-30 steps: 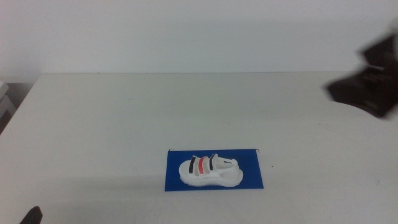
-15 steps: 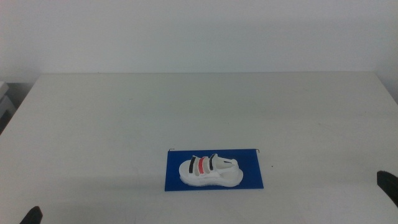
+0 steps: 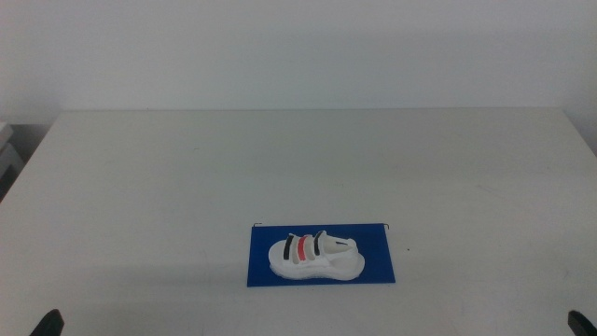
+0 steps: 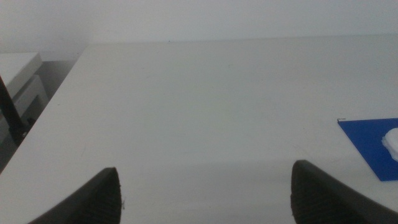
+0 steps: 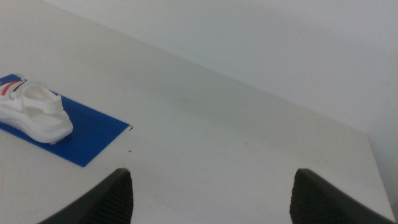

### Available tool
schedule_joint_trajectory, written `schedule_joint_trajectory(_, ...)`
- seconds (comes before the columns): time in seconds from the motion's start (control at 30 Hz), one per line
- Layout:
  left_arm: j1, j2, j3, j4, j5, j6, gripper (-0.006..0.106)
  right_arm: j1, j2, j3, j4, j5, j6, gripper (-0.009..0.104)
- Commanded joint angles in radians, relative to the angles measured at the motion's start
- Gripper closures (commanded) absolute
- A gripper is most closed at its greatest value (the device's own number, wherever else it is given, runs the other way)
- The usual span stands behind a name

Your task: Use one arm to grab the shoe from the table and place it on the mat.

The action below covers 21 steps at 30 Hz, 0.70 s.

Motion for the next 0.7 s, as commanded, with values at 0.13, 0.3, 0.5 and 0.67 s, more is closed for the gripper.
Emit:
schedule_joint_trajectory(0.13, -0.005, -0.013, 0.007, -0.007, -0.08, -0.005, 0.007, -0.008, -0.131, 0.029, -0.024, -0.08, -0.003, 0.03)
schedule_joint_trajectory(0.3, -0.005, -0.014, 0.007, -0.007, -0.08, -0.005, 0.007, -0.008, -0.127, 0.069, -0.022, -0.09, -0.003, 0.03)
schedule_joint_trajectory(0.5, -0.005, -0.014, 0.007, -0.007, -0.081, -0.005, 0.007, -0.008, -0.127, 0.073, 0.062, -0.064, -0.003, 0.03)
schedule_joint_trajectory(0.67, -0.005, -0.014, 0.007, -0.007, -0.081, -0.005, 0.007, -0.008, -0.127, 0.073, 0.067, -0.064, -0.003, 0.03)
